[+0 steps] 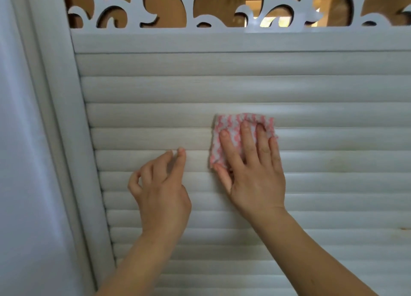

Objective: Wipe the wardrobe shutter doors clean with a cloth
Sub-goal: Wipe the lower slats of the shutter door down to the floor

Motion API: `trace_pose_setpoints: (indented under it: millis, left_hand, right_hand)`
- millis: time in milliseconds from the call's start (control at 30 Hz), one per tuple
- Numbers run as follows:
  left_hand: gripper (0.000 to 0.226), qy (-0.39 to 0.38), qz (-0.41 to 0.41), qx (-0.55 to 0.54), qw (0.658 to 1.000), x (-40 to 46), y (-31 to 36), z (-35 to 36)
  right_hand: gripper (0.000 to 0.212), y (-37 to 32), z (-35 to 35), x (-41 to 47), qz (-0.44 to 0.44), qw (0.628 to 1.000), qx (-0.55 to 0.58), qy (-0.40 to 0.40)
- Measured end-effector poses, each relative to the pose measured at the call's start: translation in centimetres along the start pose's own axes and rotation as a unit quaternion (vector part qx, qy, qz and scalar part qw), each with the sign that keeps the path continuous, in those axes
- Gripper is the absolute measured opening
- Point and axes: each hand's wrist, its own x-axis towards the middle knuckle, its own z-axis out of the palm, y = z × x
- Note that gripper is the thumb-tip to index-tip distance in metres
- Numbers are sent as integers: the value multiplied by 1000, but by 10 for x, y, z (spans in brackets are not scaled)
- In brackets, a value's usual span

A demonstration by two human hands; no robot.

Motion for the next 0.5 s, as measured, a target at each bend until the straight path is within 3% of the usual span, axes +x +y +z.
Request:
trace_pose_setpoints:
  millis: [267,500]
  left_hand:
    - [67,4,18,-14,1000,1,-5,1]
    - [55,33,44,-32,998,13,-15,-6]
  right_hand:
    - [64,0,-5,-3,145,989,-11,-7]
    - [57,-48,1,14,97,995,0,-4]
